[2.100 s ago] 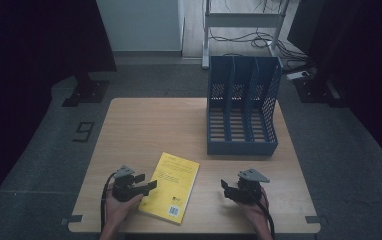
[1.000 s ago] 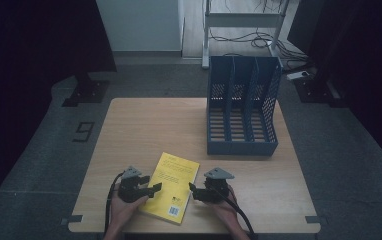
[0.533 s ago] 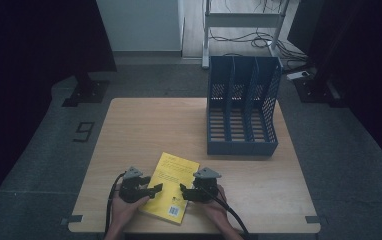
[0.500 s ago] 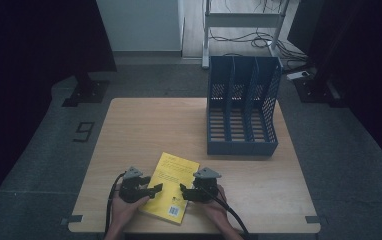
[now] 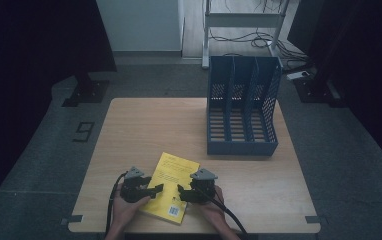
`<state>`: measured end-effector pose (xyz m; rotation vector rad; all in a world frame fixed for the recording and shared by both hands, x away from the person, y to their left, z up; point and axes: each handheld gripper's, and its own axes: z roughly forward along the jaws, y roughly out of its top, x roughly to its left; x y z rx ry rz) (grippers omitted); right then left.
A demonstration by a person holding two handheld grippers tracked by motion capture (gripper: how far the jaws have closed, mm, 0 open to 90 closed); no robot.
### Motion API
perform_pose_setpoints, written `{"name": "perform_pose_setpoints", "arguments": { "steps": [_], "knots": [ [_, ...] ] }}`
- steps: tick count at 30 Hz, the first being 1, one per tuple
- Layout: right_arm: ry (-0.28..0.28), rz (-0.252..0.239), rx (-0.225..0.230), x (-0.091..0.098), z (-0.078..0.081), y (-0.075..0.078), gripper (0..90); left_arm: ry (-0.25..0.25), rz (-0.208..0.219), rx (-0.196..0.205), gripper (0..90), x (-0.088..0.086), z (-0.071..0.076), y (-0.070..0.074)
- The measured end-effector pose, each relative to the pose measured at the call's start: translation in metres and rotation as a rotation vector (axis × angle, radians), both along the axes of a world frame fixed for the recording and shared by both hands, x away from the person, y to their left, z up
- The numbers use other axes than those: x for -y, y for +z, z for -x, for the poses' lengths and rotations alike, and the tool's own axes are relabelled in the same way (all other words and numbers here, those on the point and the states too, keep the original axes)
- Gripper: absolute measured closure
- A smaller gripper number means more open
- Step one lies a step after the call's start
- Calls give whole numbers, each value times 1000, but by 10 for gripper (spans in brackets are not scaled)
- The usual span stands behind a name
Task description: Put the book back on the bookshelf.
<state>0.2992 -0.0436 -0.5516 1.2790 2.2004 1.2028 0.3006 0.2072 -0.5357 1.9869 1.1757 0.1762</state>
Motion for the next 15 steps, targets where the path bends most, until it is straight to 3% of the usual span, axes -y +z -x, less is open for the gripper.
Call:
{"name": "perform_pose_setpoints", "arguments": {
  "steps": [8, 15],
  "knots": [
    [9, -3, -2, -2, 1, 0, 195, 5, -24, -3, 322, 5, -2, -4],
    [6, -1, -2, -2, 2, 0, 198, 3, -17, -7, 327, 4, -4, -5]
  ]
}}
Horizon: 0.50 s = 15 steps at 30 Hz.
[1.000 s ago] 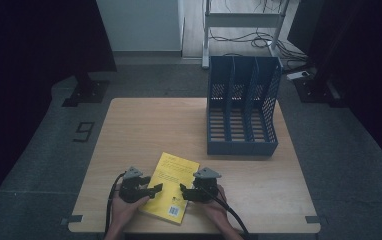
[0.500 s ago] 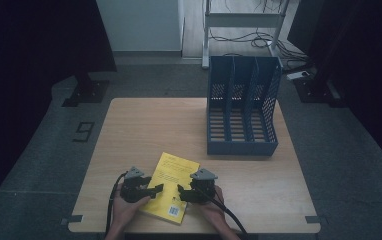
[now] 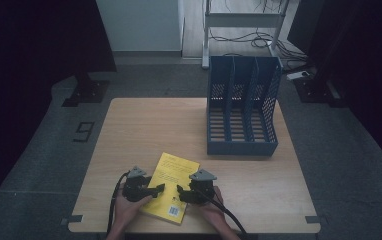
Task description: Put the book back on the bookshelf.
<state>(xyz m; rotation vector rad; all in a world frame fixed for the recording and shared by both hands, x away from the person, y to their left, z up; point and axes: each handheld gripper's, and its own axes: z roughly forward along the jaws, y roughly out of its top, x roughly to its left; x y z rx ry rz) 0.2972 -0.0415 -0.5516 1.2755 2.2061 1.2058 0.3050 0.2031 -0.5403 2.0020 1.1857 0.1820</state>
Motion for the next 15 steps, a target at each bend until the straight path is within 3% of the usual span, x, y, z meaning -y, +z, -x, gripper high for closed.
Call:
{"name": "perform_pose_setpoints", "arguments": {
  "steps": [15],
  "knots": [
    [-10, 0, -2, -1, 1, 0, 201, 33, -37, 7, 386, 4, 2, 5]
  ]
}}
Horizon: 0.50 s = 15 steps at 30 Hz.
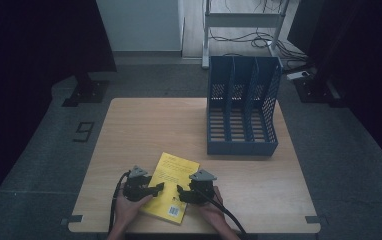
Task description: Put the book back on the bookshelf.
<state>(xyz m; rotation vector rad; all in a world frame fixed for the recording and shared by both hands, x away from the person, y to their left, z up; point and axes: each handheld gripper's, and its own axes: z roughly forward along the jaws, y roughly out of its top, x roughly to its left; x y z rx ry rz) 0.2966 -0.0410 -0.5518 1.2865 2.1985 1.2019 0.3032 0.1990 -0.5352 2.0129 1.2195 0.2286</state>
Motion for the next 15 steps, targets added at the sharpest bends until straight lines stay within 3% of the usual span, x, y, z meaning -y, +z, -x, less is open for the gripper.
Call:
{"name": "perform_pose_setpoints", "arguments": {
  "steps": [15],
  "knots": [
    [-1, -3, -3, 0, 0, 0, 202, 2, 3, 10, 412, -1, 2, 6]
  ]
}}
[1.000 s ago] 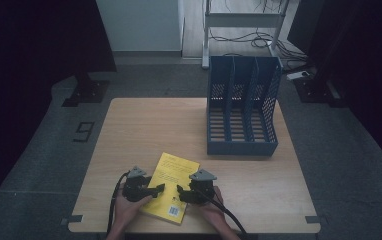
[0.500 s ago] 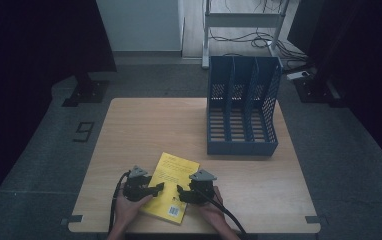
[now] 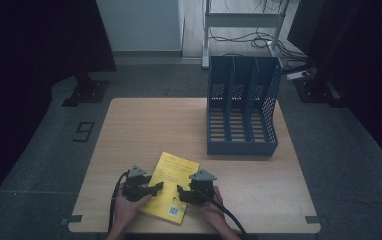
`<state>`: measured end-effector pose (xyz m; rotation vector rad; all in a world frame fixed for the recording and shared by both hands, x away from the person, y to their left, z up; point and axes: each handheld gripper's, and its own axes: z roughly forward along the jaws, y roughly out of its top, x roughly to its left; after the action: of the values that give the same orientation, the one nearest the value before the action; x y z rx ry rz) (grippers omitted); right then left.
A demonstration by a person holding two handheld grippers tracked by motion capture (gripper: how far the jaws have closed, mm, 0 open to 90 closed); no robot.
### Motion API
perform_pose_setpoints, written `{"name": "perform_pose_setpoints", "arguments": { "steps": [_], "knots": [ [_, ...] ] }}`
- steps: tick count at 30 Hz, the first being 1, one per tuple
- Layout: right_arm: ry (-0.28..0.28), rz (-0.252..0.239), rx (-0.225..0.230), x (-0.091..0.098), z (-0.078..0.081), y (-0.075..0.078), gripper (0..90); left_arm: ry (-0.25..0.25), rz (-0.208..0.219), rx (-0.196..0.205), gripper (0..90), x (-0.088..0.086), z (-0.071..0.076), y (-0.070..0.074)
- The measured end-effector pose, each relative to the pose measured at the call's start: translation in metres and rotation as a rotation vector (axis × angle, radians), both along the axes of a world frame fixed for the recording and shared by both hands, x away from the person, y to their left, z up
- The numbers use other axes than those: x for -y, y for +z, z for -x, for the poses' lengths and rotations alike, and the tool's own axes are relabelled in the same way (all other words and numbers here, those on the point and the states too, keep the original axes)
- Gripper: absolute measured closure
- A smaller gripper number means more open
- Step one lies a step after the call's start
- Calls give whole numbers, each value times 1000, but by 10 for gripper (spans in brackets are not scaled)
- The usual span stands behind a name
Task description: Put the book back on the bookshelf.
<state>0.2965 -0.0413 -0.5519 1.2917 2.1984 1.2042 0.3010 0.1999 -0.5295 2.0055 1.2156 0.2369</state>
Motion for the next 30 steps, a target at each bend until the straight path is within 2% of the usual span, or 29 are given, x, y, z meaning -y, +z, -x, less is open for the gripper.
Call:
{"name": "perform_pose_setpoints", "arguments": {
  "steps": [5, 7, 12, 15, 21, 25, 29, 30],
  "knots": [
    [0, 0, -1, 0, 0, 0, 202, -4, 24, 17, 425, -1, 2, 6],
    [0, -1, -1, 0, 0, 0, 202, -7, 51, 22, 433, -3, 3, 8],
    [0, -3, -2, 0, 0, 0, 202, -9, 58, 23, 436, -4, 3, 7],
    [1, -3, -2, 0, 0, 0, 202, -13, 70, 19, 435, -5, 3, 8],
    [1, -4, -2, 0, 0, 0, 202, -21, 126, 6, 426, -9, 2, 10],
    [0, -6, -3, 0, 0, 0, 202, -24, 147, 3, 422, -10, 3, 11],
    [1, -7, -5, 1, 0, 0, 201, -33, 173, -13, 416, -12, 2, 11],
    [1, -8, -7, 1, -1, 0, 199, -41, 192, -26, 415, -14, 1, 11]
  ]
}}
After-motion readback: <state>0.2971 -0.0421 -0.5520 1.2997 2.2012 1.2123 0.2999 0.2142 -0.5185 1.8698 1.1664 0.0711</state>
